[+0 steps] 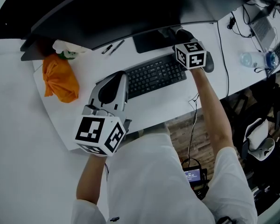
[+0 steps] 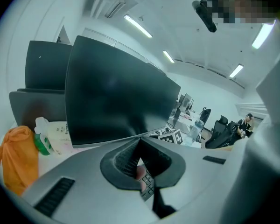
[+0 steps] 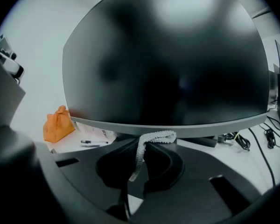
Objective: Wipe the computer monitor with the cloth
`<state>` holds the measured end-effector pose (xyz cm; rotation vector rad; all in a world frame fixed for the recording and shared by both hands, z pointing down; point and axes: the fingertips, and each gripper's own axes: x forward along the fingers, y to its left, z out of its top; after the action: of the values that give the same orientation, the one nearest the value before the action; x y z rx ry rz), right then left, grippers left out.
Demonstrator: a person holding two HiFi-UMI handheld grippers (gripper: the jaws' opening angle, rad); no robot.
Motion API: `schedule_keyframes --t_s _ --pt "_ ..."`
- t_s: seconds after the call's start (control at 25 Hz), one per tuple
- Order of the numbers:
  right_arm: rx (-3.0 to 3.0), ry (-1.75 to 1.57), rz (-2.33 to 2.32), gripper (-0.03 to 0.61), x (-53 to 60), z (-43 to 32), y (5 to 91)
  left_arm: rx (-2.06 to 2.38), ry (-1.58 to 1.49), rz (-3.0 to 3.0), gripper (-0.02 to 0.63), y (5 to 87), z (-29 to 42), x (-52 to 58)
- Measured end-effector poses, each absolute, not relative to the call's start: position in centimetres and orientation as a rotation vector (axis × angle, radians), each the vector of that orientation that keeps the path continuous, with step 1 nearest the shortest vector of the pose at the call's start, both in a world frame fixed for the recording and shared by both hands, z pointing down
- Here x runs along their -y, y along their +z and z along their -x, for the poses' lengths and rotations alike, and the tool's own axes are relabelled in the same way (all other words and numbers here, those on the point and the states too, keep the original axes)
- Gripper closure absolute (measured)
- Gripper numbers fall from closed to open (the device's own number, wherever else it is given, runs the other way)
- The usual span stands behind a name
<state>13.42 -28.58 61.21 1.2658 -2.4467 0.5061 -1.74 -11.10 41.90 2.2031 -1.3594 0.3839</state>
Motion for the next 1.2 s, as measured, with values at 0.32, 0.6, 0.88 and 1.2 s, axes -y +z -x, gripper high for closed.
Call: schedule_keyframes --t_s 0.32,0.6,0.88,1.2 --pt "2.492 0.523 -1.22 0.554 27.7 -9.1 61.1 1.374 0.381 -2.177 0.6 42.2 3.4 9.7" --pt "2.535 0.554 -1.162 0.56 26.4 -4.0 61.0 1.404 0.353 -2.151 0.6 42.3 5.3 9.1" --pt "2.56 0.562 -1.124 0.56 25.2 0.9 60.8 1.423 0.351 -2.13 0.6 42.3 7.3 7.7" --pt "2.602 0.596 -1.087 0.56 23.8 6.1 60.6 1.475 0.322 -2.083 0.6 42.3 11.3 6.5"
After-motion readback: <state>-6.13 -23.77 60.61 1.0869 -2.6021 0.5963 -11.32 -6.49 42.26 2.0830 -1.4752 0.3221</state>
